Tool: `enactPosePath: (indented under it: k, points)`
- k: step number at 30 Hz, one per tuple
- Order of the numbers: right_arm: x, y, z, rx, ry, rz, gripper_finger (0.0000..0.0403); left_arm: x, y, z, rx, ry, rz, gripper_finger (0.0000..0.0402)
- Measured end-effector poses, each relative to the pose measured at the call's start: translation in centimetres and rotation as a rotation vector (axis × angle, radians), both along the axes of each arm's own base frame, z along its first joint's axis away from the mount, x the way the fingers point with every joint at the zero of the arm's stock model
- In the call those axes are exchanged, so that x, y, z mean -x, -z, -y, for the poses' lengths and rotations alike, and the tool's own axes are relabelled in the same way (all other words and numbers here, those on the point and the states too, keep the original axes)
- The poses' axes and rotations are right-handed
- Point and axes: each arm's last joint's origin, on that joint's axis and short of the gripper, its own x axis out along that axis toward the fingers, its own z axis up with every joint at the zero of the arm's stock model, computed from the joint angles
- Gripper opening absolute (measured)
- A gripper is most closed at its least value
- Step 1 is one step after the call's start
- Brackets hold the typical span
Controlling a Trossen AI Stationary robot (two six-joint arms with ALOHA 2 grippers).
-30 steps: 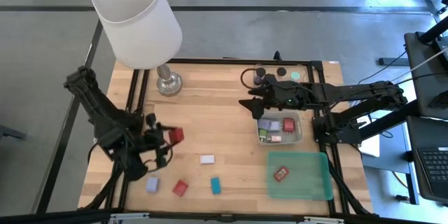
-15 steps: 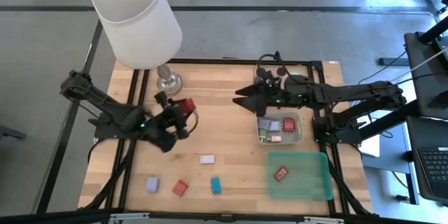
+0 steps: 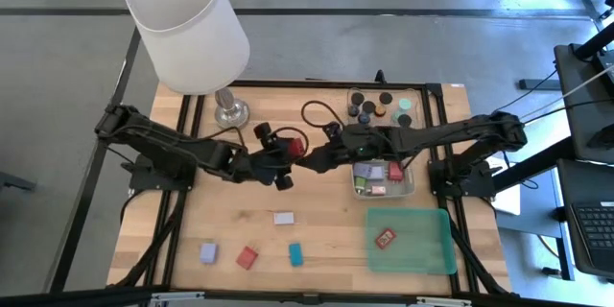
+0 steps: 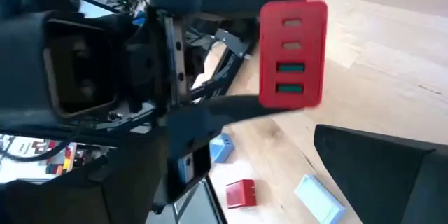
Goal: Pick & Place Office items
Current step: Put the left red charger adapter into the white bin
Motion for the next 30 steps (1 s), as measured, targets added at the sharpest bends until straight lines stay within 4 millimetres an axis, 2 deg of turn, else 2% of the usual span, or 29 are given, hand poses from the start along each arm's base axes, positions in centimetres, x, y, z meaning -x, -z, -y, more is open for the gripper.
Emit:
enactPosePath:
  k: [5, 11, 17, 23, 30]
  points:
    - [-0.2, 0.4, 0.1, 0.025, 0.02, -0.011, 0.0361, -0.5, 0.6, -0.2, 0.059, 0.02, -0.008, 0.0204]
    - [-0.3, 0.7, 0.2, 0.068, 0.051, -0.03, 0.0361, -0.7, 0.4, -0.1, 0.079, 0.033, 0.029, 0.0204]
    - [-0.4, 1.2, 0.4, 0.112, 0.076, -0.057, 0.0361, -1.0, 0.2, 0.4, 0.14, 0.143, 0.038, 0.0204]
    - [-0.3, 1.5, 0.4, 0.129, 0.062, -0.085, 0.0361, -1.1, 0.0, 0.4, 0.137, 0.145, 0.058, 0.0204]
    - [-0.2, 1.7, 0.4, 0.14, 0.076, -0.108, 0.0328, -1.4, -0.3, 0.5, 0.1, 0.174, 0.076, 0.0204]
